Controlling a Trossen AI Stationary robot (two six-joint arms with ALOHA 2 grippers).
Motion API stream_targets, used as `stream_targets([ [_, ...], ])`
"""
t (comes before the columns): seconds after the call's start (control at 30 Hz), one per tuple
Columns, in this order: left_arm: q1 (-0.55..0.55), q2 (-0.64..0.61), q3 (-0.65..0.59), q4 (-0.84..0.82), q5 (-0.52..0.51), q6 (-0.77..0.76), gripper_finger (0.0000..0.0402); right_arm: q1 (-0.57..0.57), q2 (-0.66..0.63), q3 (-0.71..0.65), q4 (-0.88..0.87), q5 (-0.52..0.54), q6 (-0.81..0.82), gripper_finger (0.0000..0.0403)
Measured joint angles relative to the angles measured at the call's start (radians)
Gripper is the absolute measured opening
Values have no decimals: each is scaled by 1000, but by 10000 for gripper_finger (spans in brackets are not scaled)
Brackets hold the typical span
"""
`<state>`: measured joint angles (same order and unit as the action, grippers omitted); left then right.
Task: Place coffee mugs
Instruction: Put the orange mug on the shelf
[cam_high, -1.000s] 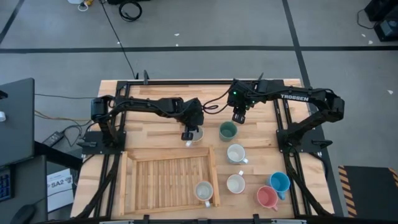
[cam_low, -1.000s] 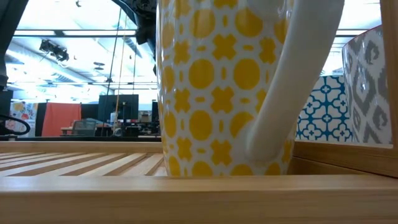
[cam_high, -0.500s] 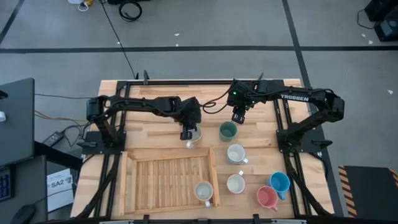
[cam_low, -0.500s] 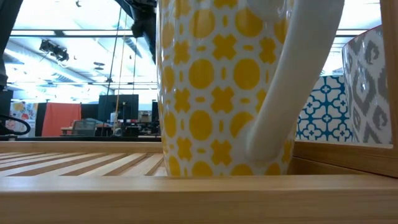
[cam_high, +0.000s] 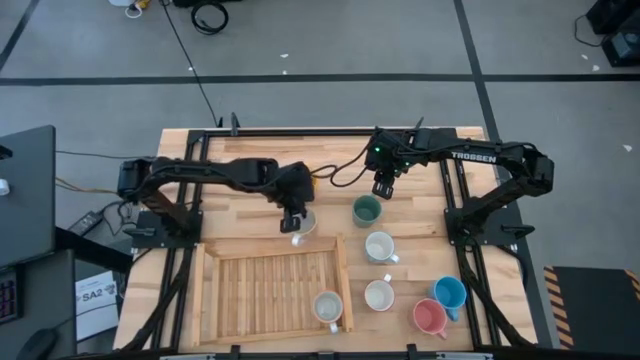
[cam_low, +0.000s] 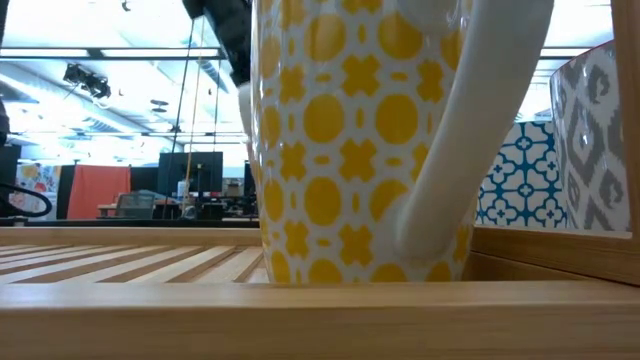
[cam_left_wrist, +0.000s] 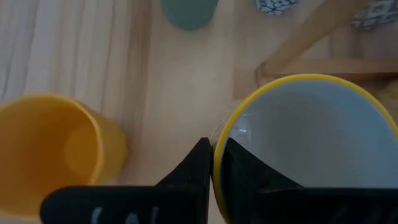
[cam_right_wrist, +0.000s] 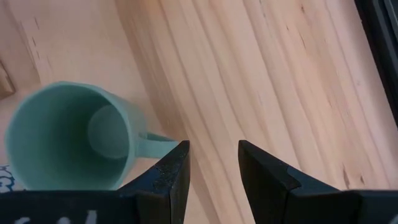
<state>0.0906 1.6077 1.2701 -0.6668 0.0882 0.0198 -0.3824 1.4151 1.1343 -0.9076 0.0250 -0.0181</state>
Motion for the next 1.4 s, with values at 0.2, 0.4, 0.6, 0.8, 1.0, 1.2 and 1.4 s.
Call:
stream_targets([
  [0.2, -78, -44, 0, -72, -27, -128, 32, 0, 0, 0, 5, 0, 0, 142],
  [0.4, -196, -52, 0, -119, -57, -280, 32, 0, 0, 0, 12, 0, 0, 142],
  [0.6, -325, -52, 0, -125, -123, -463, 31, 0, 0, 0, 30, 0, 0, 142],
  [0.8, -446, -51, 0, -123, -198, -652, 31, 0, 0, 0, 60, 0, -1, 142],
  [1.0, -541, -42, 0, -99, -258, -848, 31, 0, 0, 0, 70, 0, -2, 142],
  [1.2, -613, 15, 0, -45, -269, -1011, 31, 1, 0, 0, 71, 0, -3, 142],
  [1.4, -661, 87, 1, 36, -268, -1102, 31, 1, 0, 0, 77, 0, -3, 142],
])
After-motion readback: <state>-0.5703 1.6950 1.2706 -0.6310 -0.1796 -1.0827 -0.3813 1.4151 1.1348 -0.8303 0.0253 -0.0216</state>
